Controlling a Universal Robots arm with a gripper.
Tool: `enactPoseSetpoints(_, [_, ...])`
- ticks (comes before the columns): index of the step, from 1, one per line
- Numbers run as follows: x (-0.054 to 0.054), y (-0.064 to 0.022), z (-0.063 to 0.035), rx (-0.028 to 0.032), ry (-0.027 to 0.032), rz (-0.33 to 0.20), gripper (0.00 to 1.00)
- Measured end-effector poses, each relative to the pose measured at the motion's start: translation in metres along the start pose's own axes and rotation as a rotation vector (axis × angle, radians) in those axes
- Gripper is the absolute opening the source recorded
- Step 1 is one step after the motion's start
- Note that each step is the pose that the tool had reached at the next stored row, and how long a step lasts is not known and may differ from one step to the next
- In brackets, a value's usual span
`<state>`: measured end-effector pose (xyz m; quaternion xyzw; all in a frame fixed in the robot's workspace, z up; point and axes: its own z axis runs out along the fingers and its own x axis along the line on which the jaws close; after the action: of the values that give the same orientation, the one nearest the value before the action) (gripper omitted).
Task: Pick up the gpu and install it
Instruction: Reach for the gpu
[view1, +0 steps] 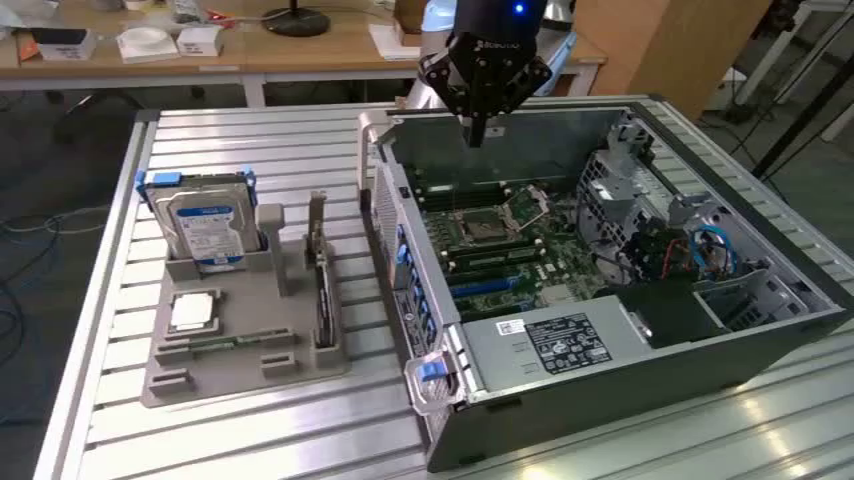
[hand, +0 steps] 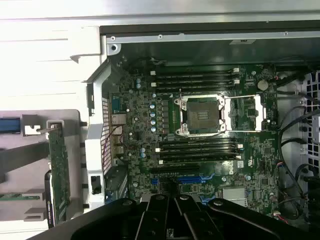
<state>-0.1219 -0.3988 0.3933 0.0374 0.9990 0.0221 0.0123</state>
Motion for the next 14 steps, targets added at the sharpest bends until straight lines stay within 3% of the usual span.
enactPoseSetpoints(14, [0.0032, -0.0003, -0.0001, 0.0001, 0.0001, 0.0, 0.11])
